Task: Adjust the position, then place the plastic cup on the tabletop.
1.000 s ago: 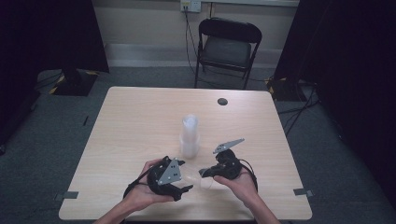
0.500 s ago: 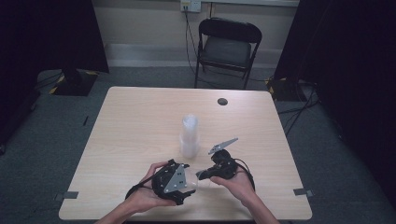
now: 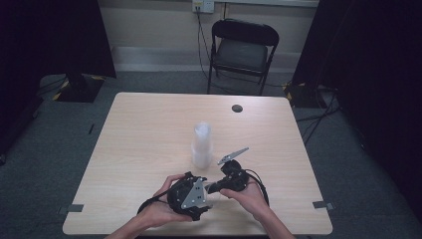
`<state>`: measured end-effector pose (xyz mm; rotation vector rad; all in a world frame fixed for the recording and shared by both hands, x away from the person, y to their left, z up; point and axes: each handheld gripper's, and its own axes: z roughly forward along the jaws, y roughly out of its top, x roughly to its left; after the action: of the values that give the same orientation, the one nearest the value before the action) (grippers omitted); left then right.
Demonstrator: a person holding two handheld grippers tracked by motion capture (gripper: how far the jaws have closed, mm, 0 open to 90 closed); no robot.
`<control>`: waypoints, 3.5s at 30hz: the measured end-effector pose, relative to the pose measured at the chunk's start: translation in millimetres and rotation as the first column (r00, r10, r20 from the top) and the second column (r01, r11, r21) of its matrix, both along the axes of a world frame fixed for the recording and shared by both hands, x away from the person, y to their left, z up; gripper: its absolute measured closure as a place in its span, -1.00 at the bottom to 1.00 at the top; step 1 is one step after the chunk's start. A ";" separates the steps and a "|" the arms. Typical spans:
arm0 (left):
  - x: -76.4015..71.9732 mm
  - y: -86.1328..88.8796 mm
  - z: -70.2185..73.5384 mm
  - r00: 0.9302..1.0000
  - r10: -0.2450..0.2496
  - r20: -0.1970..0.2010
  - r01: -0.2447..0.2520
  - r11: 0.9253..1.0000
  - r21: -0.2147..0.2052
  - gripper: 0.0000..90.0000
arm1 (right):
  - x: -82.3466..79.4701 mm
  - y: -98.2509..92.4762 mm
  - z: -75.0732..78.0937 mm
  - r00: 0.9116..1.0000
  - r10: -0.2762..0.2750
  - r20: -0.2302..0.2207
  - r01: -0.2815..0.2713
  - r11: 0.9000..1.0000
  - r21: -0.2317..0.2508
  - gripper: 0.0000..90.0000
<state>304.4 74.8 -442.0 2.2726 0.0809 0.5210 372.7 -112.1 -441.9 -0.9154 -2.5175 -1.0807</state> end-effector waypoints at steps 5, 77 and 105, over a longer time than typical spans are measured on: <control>-2.6 -2.3 1.4 1.000 0.000 0.014 0.000 1.000 -0.016 -0.50 | -0.2 0.9 -0.8 1.000 -0.011 -0.015 0.011 1.000 0.003 1.00; 46.4 75.5 10.6 0.904 0.284 -0.320 -0.400 0.826 -0.398 -0.35 | -5.7 -47.6 29.5 0.901 -0.313 0.300 0.232 0.933 0.276 0.23; 73.0 112.7 26.2 0.818 0.433 -0.378 -0.569 0.701 -0.430 -0.34 | -21.2 -96.0 8.0 0.857 -0.387 0.340 0.354 0.922 0.157 0.04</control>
<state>377.5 187.5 -415.8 1.7281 0.9018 0.4147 351.5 -208.2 -433.9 -1.3221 -2.6091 -1.6018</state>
